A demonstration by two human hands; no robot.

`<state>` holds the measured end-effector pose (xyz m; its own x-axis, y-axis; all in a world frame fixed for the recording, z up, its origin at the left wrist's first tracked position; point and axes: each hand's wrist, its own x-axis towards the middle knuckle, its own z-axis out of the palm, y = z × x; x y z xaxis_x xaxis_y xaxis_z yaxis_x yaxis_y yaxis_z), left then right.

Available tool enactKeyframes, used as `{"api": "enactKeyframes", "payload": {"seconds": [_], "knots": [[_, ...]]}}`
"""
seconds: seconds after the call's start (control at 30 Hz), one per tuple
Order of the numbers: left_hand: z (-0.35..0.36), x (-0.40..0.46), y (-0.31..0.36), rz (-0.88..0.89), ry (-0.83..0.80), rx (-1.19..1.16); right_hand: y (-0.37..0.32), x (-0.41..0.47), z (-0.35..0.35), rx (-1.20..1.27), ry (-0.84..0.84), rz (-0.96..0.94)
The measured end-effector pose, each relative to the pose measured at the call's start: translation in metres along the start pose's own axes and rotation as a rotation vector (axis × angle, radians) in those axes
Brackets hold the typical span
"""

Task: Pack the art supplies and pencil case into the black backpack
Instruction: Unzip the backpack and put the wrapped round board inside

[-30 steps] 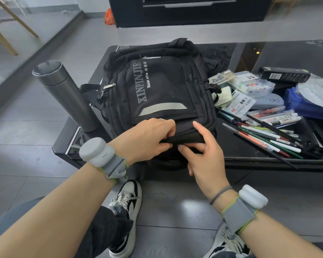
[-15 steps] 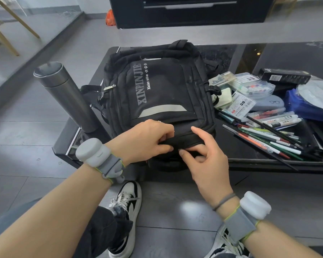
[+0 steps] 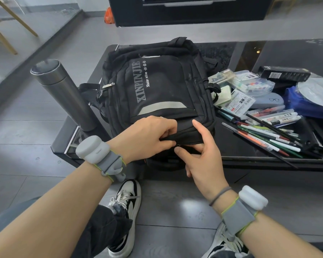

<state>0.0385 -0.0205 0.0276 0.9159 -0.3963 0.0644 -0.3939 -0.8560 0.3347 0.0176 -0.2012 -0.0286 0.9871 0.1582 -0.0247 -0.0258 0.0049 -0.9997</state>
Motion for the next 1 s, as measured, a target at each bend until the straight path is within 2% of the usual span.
{"api": "enactKeyframes", "payload": {"seconds": [0.63,1.0], "knots": [[0.0039,0.0006,-0.0023,0.023,-0.033,0.102,-0.0021,0.0103,-0.0059,0.083,0.028,0.054],[0.0032,0.0010,0.0016,0.005,-0.004,0.049,0.0036,0.0098,0.0001,-0.026,-0.017,0.000]]}}
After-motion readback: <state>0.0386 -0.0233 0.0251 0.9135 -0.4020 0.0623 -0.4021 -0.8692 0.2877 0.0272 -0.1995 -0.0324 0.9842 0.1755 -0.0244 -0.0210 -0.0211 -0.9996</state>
